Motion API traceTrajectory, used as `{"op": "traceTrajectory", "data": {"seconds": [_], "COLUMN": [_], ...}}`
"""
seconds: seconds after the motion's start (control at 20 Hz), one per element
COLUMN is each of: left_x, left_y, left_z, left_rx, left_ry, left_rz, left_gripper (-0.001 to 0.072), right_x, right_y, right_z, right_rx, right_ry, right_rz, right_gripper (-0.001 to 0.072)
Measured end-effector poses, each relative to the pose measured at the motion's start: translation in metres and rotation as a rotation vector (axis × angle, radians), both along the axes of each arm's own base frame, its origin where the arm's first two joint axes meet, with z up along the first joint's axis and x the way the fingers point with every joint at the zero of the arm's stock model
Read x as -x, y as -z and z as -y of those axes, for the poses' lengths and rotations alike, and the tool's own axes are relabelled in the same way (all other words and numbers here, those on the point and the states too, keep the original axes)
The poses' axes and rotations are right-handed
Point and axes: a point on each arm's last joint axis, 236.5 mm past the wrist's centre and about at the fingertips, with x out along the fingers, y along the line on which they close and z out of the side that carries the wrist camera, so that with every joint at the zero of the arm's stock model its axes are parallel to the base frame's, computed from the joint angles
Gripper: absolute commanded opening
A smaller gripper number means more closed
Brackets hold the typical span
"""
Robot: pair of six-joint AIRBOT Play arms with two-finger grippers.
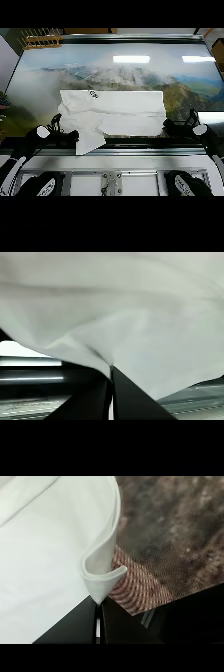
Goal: Fold the clothes and pants, and hang the long-sleeved shirts on hangers.
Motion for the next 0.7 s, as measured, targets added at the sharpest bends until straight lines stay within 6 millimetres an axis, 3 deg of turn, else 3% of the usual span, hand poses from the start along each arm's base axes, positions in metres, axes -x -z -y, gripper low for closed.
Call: {"op": "traceTrajectory", "data": {"seconds": [0.2,0.4,0.55,0.7], "left_x": [0.003,0.024,0.025,0.006], "left_y": [-0.029,-0.058,-0.073,-0.086], "left_z": [-0.025,-0.029,-0.030,-0.033], "left_rx": [-0.060,-0.066,-0.069,-0.075], "left_ry": [0.049,0.096,0.110,0.133], "left_rz": [0.019,0.028,0.050,0.068], "left_gripper": [0.0006,0.0007,0.0006,0.0006], "right_x": [0.027,0.057,0.055,0.040], "right_y": [-0.009,-0.022,-0.036,-0.046], "right_z": [0.000,0.007,0.013,0.016], "right_rx": [0.049,0.100,0.116,0.120], "right_ry": [-0.126,-0.232,-0.244,-0.249], "right_rz": [-0.086,-0.197,-0.221,-0.231], "right_gripper": [0.0007,0.0006,0.0006,0.0006]}}
